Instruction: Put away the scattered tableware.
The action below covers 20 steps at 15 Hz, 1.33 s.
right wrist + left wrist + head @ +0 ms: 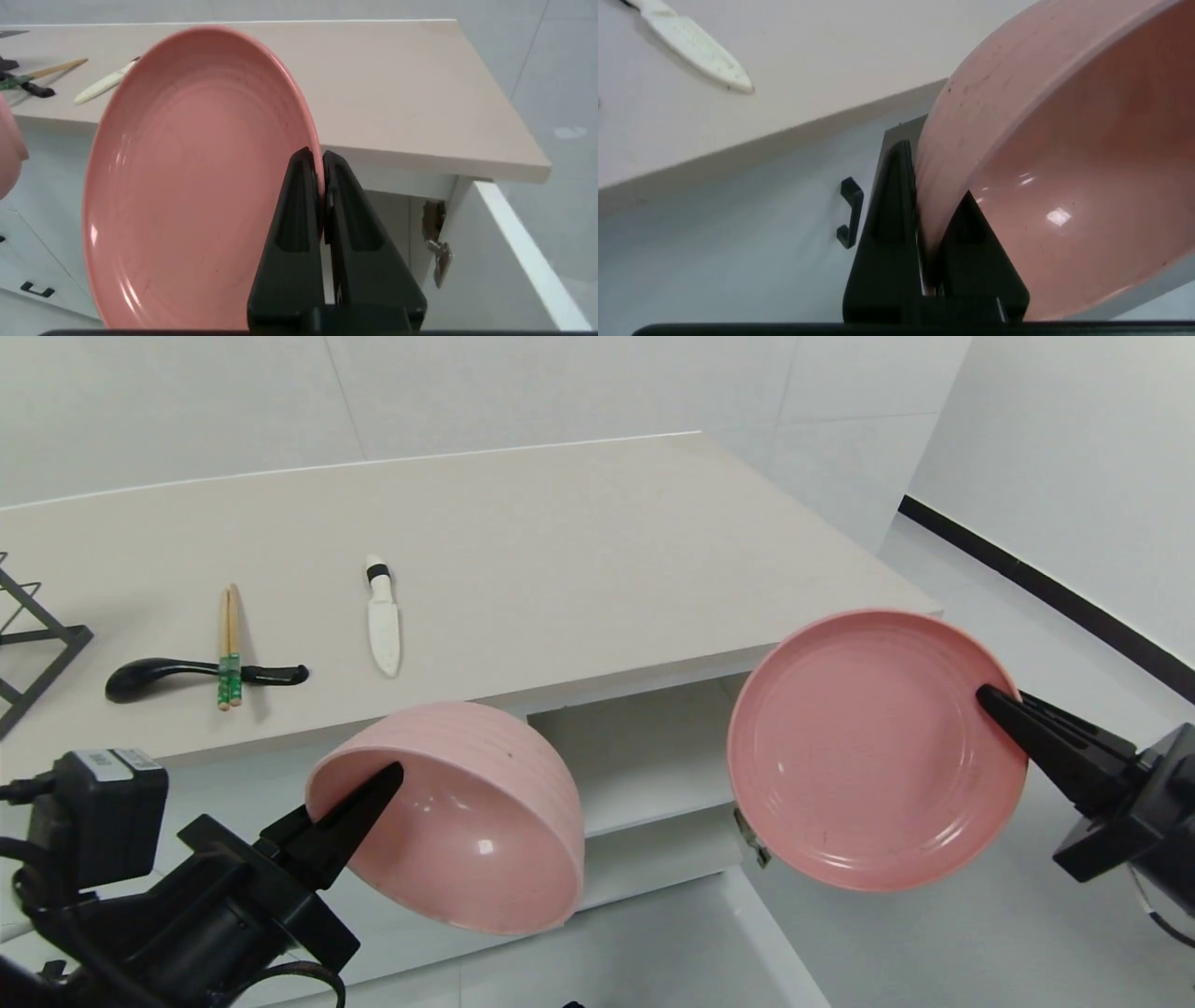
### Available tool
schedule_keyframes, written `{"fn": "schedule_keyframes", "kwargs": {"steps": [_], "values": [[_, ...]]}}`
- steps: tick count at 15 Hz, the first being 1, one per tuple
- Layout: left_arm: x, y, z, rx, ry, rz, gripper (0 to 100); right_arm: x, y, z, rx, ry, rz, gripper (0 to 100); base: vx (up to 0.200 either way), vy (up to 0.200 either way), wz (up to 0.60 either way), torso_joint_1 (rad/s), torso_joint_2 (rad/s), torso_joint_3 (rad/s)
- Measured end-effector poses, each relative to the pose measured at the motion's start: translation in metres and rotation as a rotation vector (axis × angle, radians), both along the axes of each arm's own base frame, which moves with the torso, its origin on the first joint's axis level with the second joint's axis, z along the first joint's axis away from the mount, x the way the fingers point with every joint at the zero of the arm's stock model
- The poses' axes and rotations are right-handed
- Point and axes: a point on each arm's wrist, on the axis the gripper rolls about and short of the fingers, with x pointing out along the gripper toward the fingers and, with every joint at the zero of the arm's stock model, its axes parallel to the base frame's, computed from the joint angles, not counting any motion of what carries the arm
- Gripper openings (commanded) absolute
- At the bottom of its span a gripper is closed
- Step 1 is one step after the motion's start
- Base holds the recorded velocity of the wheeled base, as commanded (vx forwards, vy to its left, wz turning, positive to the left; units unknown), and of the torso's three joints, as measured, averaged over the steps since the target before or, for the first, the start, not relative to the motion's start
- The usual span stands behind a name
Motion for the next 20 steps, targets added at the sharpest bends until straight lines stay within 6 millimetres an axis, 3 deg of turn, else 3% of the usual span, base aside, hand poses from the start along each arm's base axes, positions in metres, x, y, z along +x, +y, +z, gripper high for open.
{"fn": "schedule_keyframes", "kwargs": {"steps": [14, 20], "values": [[0.000, 0.000, -0.001, 0.005, 0.007, -0.001, 0, 0.001, 0.000, -0.003, -0.006, 0.014, 0.002, 0, 0.000, 0.000, 0.00, -0.225, 0.38, 0.157], [0.001, -0.001, -0.003, 0.014, 0.019, 0.000, 0, 0.002, 0.002, -0.011, -0.022, 0.058, 0.005, 0, 0.000, 0.000, 0.00, -0.037, 0.19, 0.066]]}}
